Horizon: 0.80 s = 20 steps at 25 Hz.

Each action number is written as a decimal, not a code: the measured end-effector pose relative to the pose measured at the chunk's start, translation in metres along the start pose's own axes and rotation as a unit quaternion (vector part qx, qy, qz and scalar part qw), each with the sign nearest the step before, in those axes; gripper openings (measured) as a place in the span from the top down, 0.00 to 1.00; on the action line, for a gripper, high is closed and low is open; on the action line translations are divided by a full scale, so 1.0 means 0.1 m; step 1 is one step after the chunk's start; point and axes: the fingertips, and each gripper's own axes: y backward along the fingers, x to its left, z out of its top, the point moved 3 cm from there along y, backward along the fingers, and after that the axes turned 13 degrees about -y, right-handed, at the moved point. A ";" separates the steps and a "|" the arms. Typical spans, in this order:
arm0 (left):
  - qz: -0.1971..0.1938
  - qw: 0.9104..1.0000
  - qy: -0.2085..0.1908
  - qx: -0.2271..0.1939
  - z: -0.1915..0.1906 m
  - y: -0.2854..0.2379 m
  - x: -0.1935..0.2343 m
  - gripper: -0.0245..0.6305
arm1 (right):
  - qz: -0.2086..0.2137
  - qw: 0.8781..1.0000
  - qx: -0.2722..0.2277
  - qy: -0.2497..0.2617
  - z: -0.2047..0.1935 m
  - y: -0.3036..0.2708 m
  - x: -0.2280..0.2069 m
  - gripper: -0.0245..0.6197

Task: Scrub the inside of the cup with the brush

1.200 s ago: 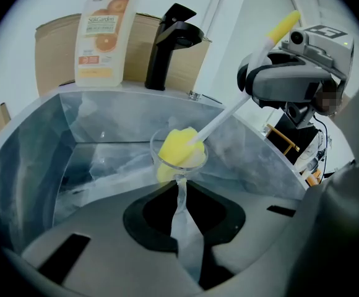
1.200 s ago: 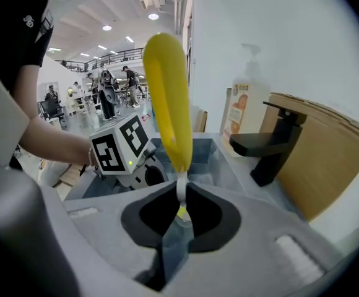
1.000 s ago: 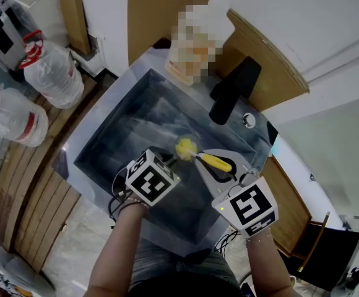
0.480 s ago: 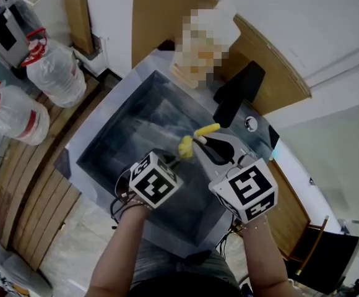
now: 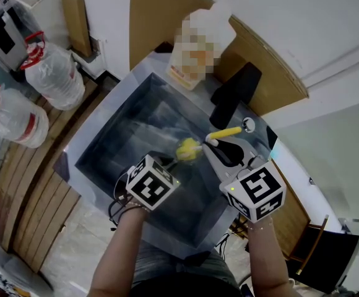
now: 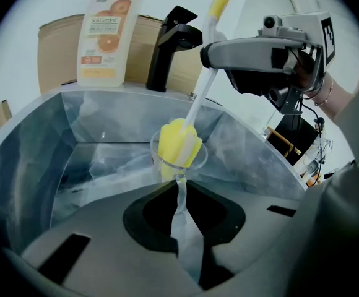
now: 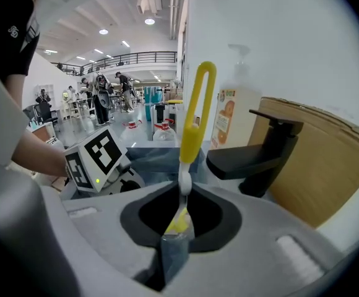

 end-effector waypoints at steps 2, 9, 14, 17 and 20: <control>0.002 1.000 0.003 -0.001 0.00 0.00 0.00 0.87 | -0.001 1.000 0.000 -0.004 -0.03 0.04 -0.02 0.90; 0.006 1.000 0.012 -0.004 0.00 0.01 0.01 0.87 | -0.005 1.000 -0.001 -0.023 -0.17 0.21 -0.02 0.90; 0.010 1.000 0.012 -0.006 0.02 0.00 0.02 0.87 | -0.007 1.000 0.008 -0.009 -0.23 0.28 0.12 0.91; 0.007 1.000 0.015 -0.003 0.01 0.01 0.01 0.87 | -0.004 1.000 0.015 0.006 -0.22 0.28 0.24 0.91; 0.005 1.000 0.015 0.003 0.01 0.01 0.01 0.87 | 0.000 1.000 0.019 0.020 -0.22 0.25 0.33 0.91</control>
